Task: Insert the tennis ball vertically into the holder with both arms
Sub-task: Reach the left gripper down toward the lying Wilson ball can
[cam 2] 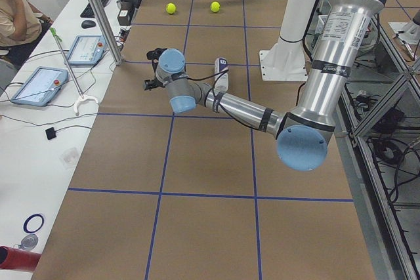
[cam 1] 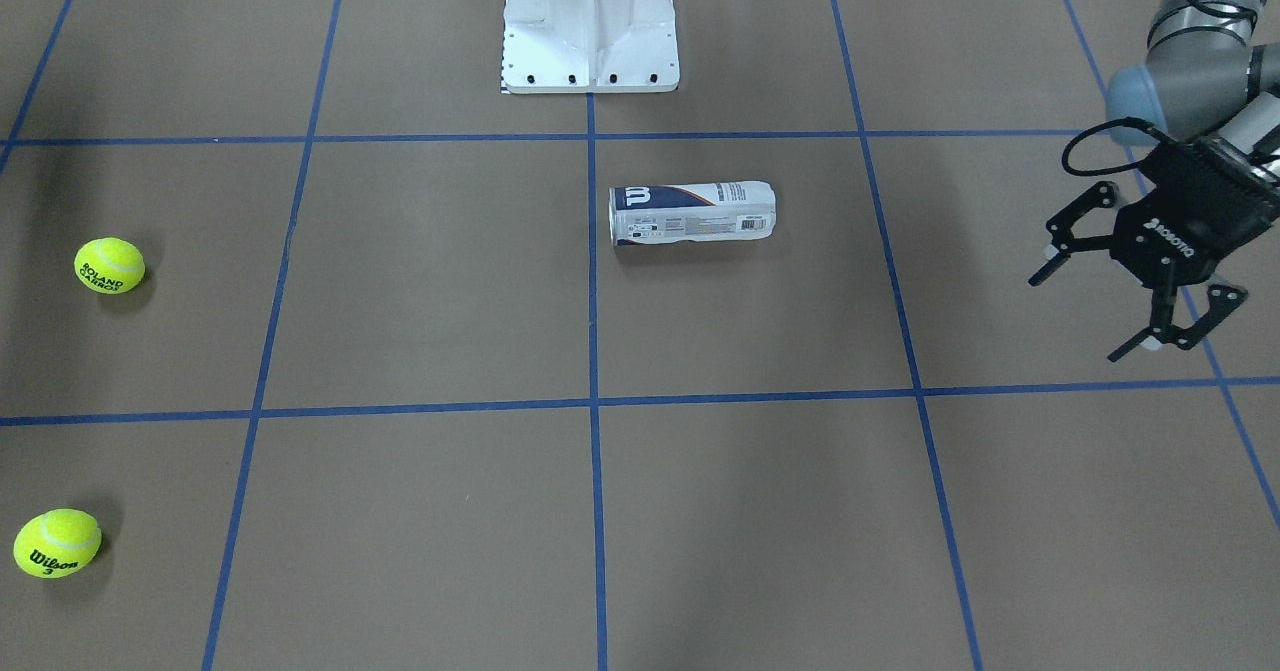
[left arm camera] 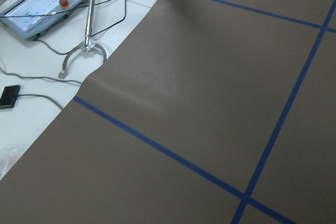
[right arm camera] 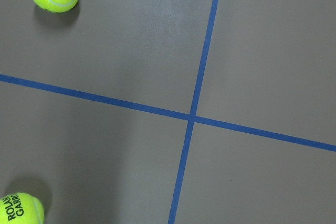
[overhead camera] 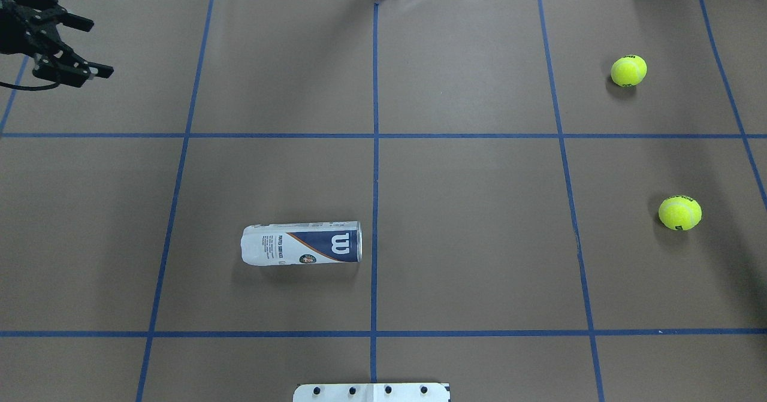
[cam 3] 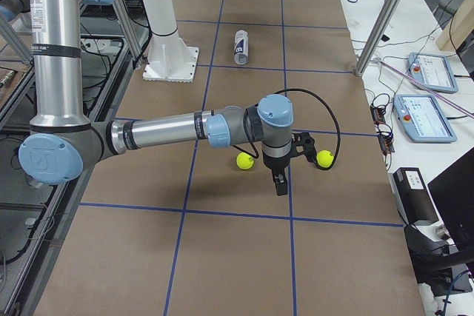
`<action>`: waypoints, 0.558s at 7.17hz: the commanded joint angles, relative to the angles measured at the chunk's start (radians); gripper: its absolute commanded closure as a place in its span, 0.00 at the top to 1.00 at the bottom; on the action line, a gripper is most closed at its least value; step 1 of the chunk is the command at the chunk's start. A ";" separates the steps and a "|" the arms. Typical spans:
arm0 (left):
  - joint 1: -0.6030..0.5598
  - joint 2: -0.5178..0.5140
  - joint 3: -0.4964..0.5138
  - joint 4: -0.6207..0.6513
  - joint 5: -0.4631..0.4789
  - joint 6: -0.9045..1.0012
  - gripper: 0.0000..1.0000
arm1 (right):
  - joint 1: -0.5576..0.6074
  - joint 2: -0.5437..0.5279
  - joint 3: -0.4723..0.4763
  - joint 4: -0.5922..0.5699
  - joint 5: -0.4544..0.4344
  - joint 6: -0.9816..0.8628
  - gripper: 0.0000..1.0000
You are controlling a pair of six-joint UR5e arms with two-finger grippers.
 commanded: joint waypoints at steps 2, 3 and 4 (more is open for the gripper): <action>0.223 -0.111 -0.040 0.006 0.067 -0.099 1.00 | 0.000 0.000 -0.001 0.000 0.000 0.000 1.00; 0.270 -0.142 -0.042 0.009 0.092 -0.101 1.00 | 0.000 0.000 -0.001 0.000 0.002 0.002 0.99; 0.319 -0.160 -0.046 0.053 0.093 -0.097 1.00 | 0.000 0.000 -0.001 0.000 0.002 0.002 0.99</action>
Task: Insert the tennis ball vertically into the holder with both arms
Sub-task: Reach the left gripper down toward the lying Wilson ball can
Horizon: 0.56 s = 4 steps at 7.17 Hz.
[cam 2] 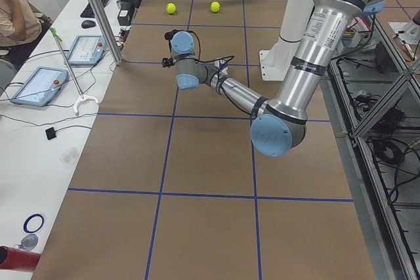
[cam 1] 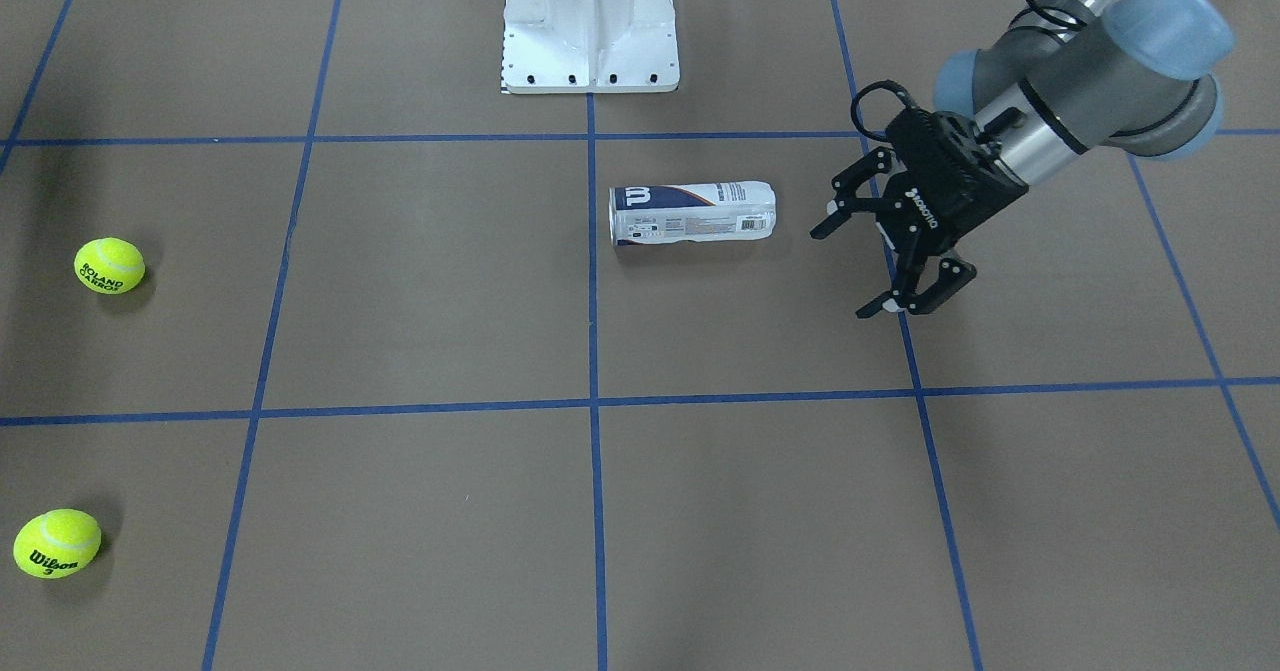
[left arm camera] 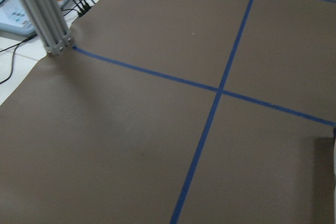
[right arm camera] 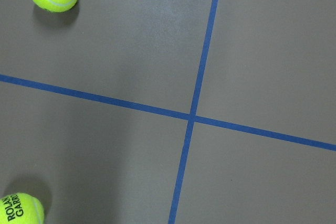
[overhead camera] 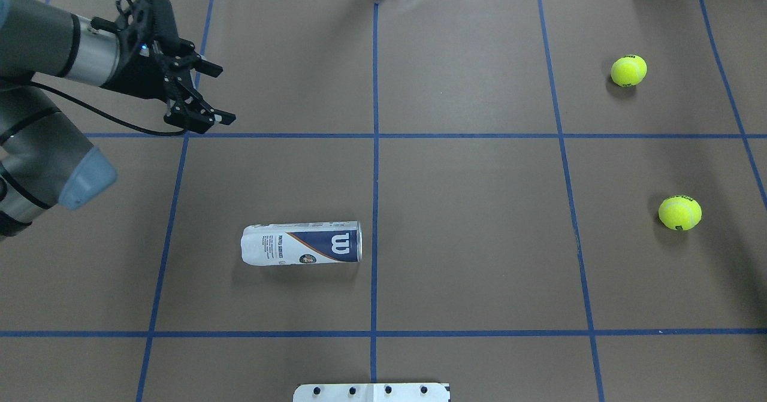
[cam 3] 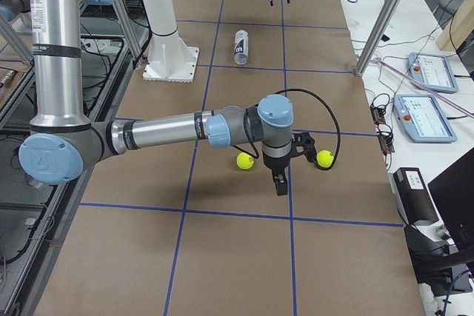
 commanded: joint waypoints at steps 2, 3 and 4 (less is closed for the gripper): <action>0.144 -0.073 -0.013 0.129 0.018 0.002 0.99 | 0.000 0.000 -0.002 0.000 0.001 0.001 0.99; 0.164 -0.110 -0.017 0.194 0.020 0.003 0.99 | 0.000 0.000 -0.002 0.000 0.001 0.005 0.99; 0.191 -0.144 -0.017 0.250 0.020 0.005 0.99 | 0.000 0.000 -0.002 0.000 0.001 0.005 0.99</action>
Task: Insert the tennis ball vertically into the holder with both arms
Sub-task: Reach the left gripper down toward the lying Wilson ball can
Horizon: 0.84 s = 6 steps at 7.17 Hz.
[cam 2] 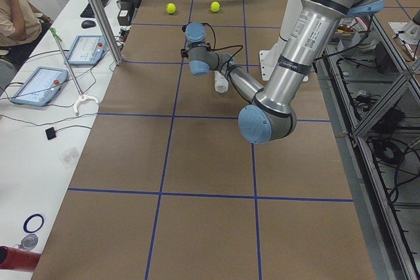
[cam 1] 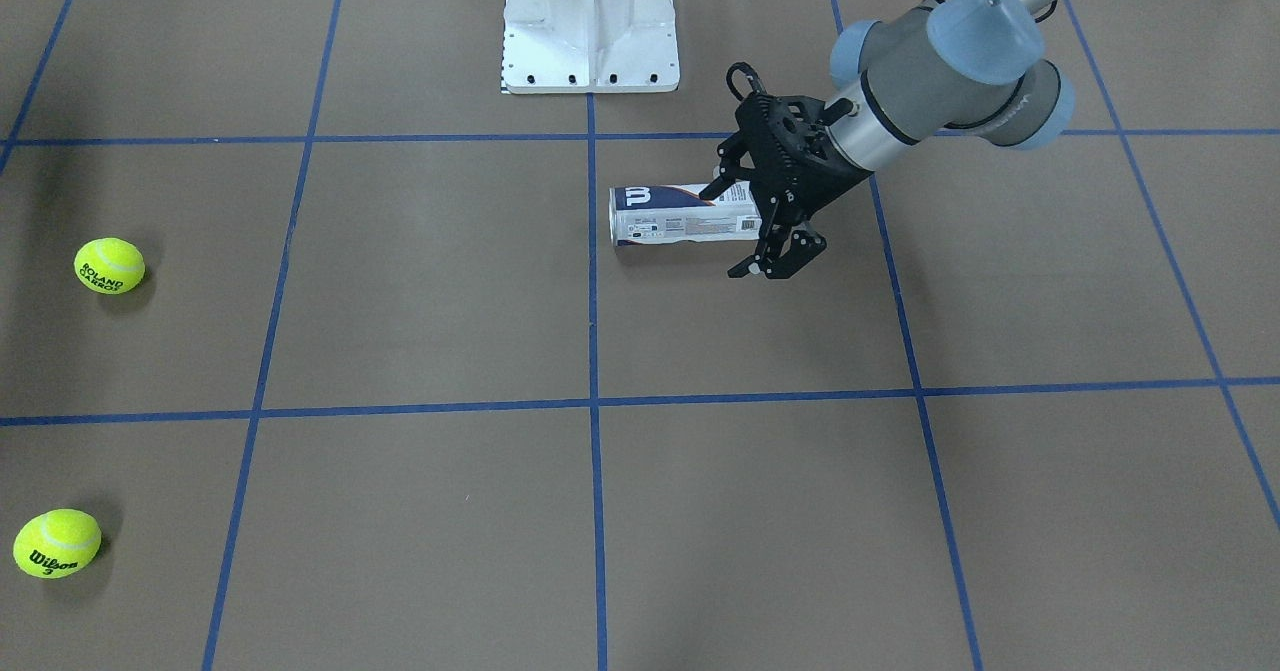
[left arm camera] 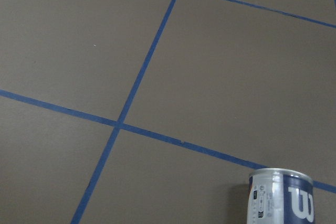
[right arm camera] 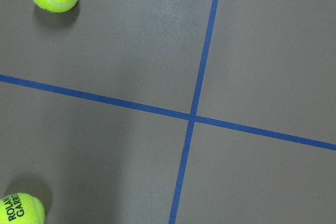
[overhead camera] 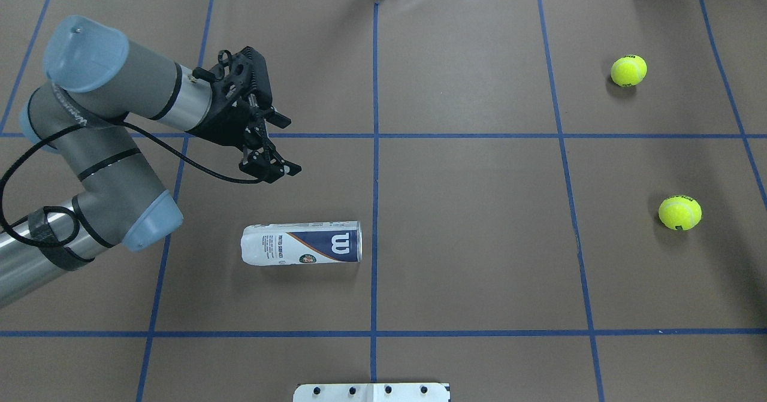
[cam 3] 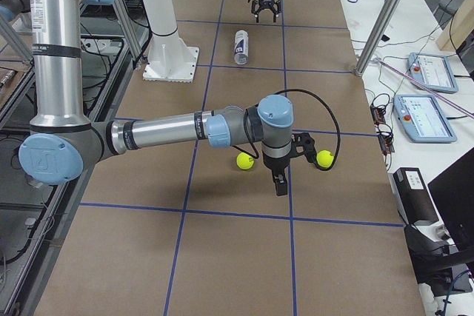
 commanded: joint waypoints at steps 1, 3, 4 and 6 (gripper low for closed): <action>0.052 -0.061 -0.002 0.139 0.001 0.063 0.99 | 0.000 0.000 -0.002 0.000 0.000 0.002 0.99; 0.056 -0.070 -0.007 0.254 0.041 0.236 0.99 | 0.000 -0.002 -0.003 0.000 0.002 0.002 0.99; 0.056 -0.107 -0.022 0.365 0.042 0.293 0.99 | 0.000 -0.006 -0.003 0.000 0.006 0.002 0.99; 0.108 -0.149 -0.048 0.498 0.102 0.316 0.99 | 0.000 -0.008 -0.003 0.000 0.008 0.002 0.99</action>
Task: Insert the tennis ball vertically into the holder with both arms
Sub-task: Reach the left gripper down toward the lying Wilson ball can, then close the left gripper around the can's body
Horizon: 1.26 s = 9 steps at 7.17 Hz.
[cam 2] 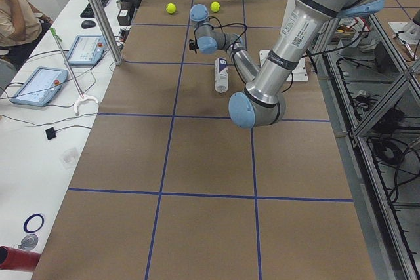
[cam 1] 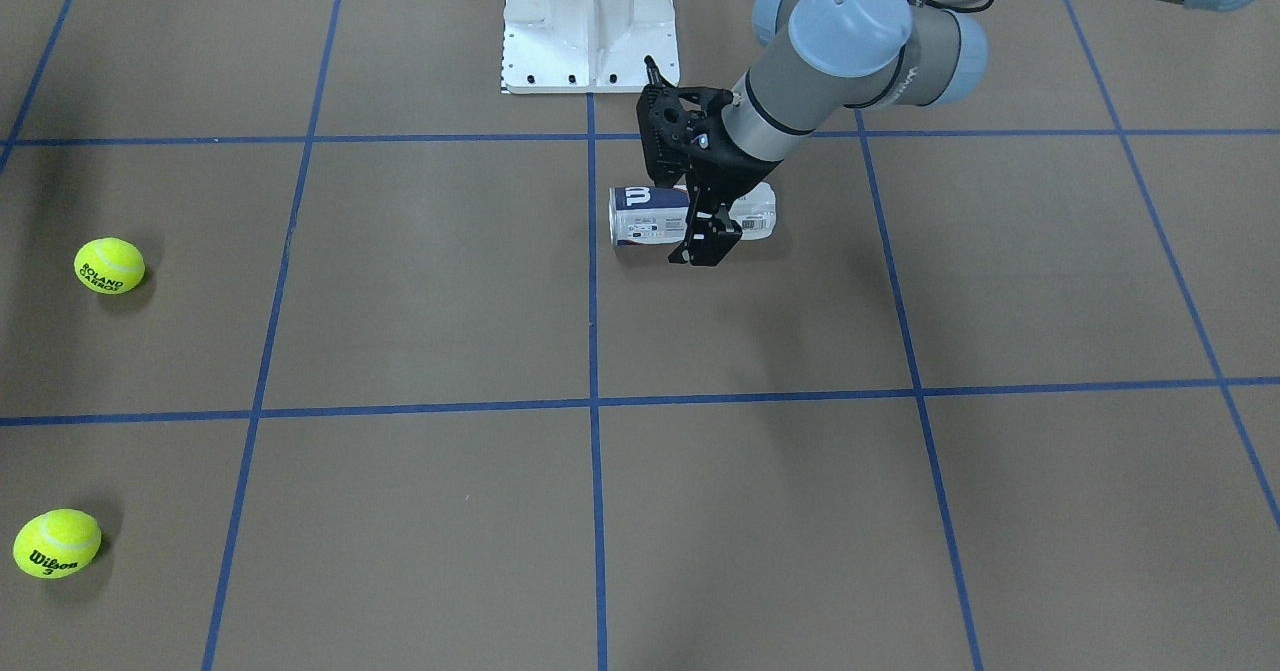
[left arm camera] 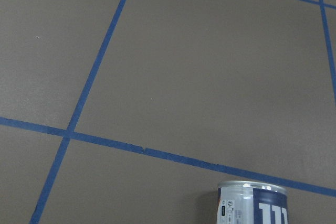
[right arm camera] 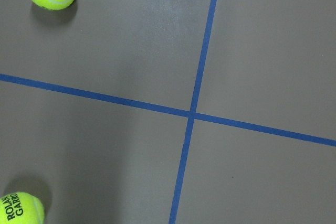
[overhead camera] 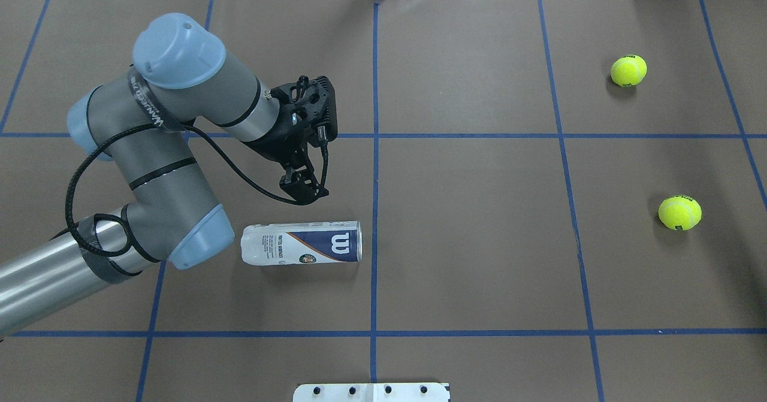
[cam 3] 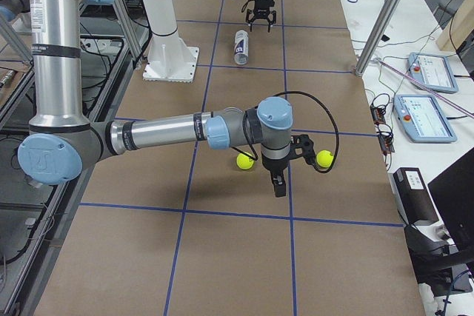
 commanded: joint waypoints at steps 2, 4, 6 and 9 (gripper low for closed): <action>0.119 -0.042 -0.012 0.166 0.175 0.022 0.99 | 0.000 -0.001 -0.003 0.000 0.001 0.000 0.99; 0.171 -0.057 -0.012 0.246 0.261 0.022 0.99 | 0.000 -0.001 -0.003 0.000 0.001 0.000 0.99; 0.220 -0.077 -0.009 0.289 0.307 0.020 0.99 | 0.000 -0.001 -0.003 0.000 0.001 0.000 0.99; 0.258 -0.082 0.005 0.290 0.373 0.020 0.99 | 0.000 -0.001 -0.002 0.000 0.003 0.000 0.99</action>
